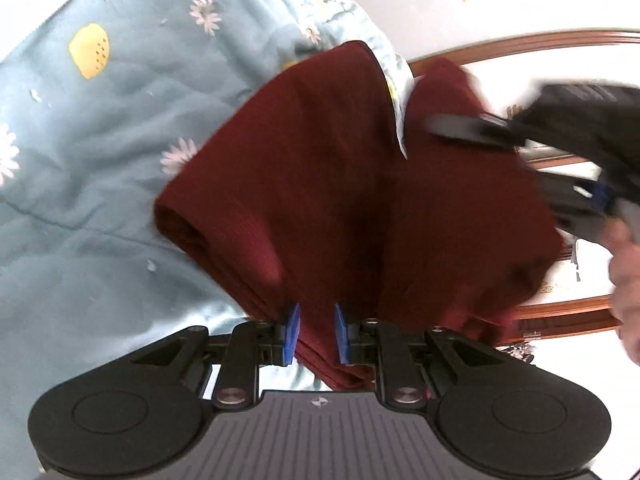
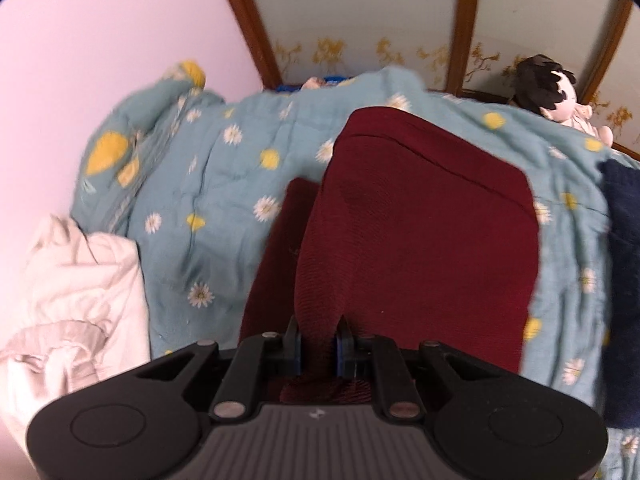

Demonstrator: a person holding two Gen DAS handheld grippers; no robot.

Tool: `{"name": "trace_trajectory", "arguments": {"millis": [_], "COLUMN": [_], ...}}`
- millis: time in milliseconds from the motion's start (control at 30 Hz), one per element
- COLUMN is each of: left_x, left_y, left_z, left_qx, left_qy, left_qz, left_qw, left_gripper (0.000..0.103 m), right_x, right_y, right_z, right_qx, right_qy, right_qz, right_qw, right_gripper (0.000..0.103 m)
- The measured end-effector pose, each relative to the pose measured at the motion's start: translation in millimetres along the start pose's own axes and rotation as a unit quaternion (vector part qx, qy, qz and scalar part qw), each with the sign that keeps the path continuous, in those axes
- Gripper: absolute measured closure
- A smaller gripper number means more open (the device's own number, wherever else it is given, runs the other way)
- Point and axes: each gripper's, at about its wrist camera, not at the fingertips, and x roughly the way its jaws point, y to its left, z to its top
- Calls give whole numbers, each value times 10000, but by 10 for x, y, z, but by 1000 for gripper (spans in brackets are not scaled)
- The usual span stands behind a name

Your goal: Fold clothes

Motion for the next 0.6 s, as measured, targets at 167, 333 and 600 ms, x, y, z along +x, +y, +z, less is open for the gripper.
{"name": "trace_trajectory", "arguments": {"millis": [167,333,600], "left_x": [-180,-469,-791], "left_y": [128,-47,-918], "left_z": [52,80,362], "left_qx": [232,507,1340], "left_qy": [-1,-197,-652], "left_qz": [215,235,-138], "left_qw": [9995,9982,9887], "left_gripper": [85,85,85], "right_x": [718,358,-450], "right_y": [348,413,-382], "right_z": [-95,-17,78], "right_qx": [-196,-491,-214], "right_qy": [543,476,-91], "right_qz": [9,395,158], "right_qw": [9983,9969,9996], "right_gripper": [46,43,42]}}
